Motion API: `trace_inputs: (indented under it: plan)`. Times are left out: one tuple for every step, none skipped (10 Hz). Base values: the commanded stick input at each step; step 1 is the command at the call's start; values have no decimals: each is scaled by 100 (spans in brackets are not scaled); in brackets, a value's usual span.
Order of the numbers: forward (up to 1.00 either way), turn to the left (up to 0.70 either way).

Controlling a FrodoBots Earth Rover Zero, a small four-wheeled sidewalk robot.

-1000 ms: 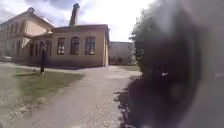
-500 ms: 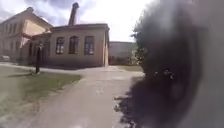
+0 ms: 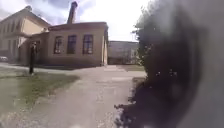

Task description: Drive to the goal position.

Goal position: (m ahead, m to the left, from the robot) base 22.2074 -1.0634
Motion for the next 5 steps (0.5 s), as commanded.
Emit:
trace_inputs:
  plan:
    - [70, 3]
    - [70, 3]
    - [70, 3]
    - [70, 3]
    - [70, 3]
